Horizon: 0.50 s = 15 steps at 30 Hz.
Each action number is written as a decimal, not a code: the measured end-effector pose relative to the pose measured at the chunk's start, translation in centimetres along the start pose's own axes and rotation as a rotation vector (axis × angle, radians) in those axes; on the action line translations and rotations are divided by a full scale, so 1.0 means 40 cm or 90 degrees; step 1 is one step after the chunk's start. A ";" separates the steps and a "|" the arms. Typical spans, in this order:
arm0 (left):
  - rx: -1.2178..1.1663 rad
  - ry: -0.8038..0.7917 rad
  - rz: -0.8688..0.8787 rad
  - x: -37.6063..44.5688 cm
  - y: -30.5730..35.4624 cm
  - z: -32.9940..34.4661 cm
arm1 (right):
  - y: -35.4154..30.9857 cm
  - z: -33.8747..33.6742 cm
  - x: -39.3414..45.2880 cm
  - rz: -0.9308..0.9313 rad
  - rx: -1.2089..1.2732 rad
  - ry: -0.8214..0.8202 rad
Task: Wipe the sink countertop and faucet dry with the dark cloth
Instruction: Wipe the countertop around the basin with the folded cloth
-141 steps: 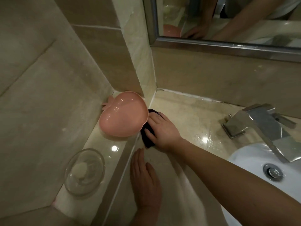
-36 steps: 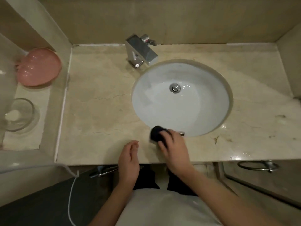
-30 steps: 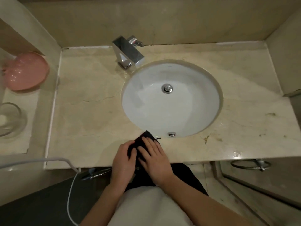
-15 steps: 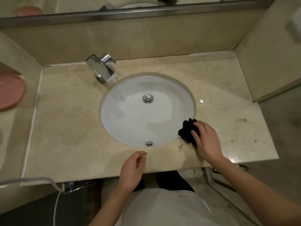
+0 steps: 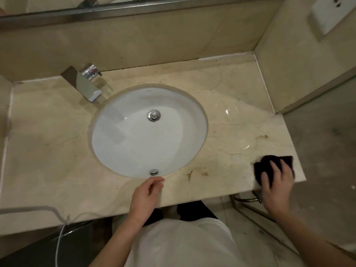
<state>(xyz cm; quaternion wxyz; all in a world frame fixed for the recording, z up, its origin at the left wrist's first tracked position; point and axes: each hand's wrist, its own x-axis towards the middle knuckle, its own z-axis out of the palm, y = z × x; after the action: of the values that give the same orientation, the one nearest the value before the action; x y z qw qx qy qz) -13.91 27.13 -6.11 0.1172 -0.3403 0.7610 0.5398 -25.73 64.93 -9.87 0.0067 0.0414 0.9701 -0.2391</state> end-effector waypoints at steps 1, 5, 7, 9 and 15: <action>-0.006 0.004 -0.001 0.001 0.004 0.006 | -0.043 0.033 -0.013 -0.031 0.006 -0.004; -0.008 0.007 0.008 0.002 0.023 0.028 | -0.212 0.155 -0.065 -0.138 -0.018 -0.036; 0.019 -0.013 0.025 0.005 0.036 0.043 | -0.276 0.199 -0.075 -0.171 -0.015 -0.049; 0.065 -0.020 0.052 0.010 0.058 0.060 | -0.333 0.231 -0.077 -0.227 -0.010 -0.059; 0.104 0.008 0.093 0.041 0.127 0.099 | -0.448 0.250 -0.042 -0.292 0.165 -0.188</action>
<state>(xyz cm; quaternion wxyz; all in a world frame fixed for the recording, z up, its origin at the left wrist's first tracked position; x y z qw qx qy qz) -19.16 31.00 -4.78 0.1001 -0.2766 0.8260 0.4808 -25.62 44.36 -10.38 0.0885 -0.2133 0.9039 -0.3599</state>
